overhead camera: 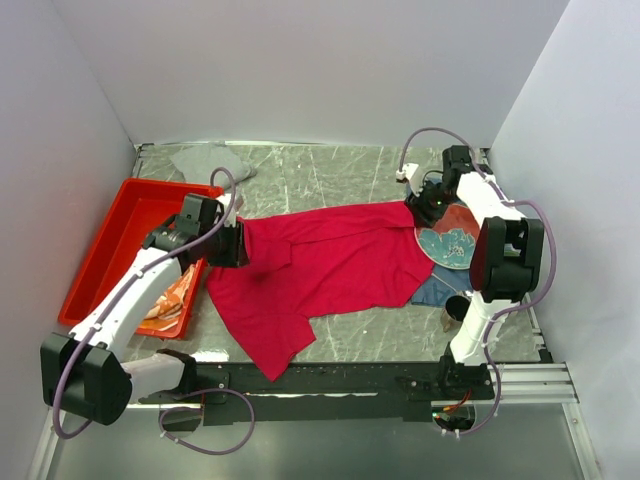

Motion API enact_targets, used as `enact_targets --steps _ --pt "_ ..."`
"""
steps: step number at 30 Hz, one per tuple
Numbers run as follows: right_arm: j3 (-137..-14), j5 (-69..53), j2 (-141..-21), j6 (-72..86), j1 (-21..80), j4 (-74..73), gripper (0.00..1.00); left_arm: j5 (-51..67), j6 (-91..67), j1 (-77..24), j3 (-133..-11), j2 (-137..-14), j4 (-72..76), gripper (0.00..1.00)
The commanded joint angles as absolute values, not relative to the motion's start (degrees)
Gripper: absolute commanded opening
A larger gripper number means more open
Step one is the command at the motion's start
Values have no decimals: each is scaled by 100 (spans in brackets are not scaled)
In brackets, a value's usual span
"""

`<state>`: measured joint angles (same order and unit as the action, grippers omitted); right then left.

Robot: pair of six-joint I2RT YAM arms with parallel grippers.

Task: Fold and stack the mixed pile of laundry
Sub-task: Fold the T-shirt at the center of the board.

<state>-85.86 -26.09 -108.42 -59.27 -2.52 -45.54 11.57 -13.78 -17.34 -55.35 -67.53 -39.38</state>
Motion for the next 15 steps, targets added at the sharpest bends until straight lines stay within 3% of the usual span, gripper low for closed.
enact_targets --steps 1,4,7,8,9,10,12,14,15 --pt "-9297 -3137 -10415 -6056 -238 -5149 59 1740 -1529 -1749 -6037 -6671 -4500 43" --pt "-9631 -3357 -10608 -5950 -27 -5386 59 1653 -1564 -1749 -6205 -6758 -4177 53" --pt "-9957 -3349 -10968 -5662 429 -5362 55 1512 -1687 -1731 -6257 -7162 -3466 54" --pt "-10071 -3279 -11238 -5538 518 -5309 52 1442 -1748 -1723 -6345 -7563 -3263 53" --pt "-10385 -3052 -11407 -5363 597 -5222 40 1293 -1793 -1705 -6415 -7802 -3087 50" --pt "-10624 -2885 -11817 -5135 780 -5247 31 1275 -1836 -1696 -6529 -8074 -2928 45" --pt "-11542 -2516 -12311 -5002 922 -5492 14 1257 -1881 -1679 -7020 -9014 -2690 20" --pt "-12100 -2286 -12951 -4878 1045 -5842 12 1170 -1732 -1679 -7721 -10004 -2846 5" --pt "-12459 -2137 -13129 -4878 1089 -5940 10 1065 -1705 -1679 -7926 -10298 -2926 4"
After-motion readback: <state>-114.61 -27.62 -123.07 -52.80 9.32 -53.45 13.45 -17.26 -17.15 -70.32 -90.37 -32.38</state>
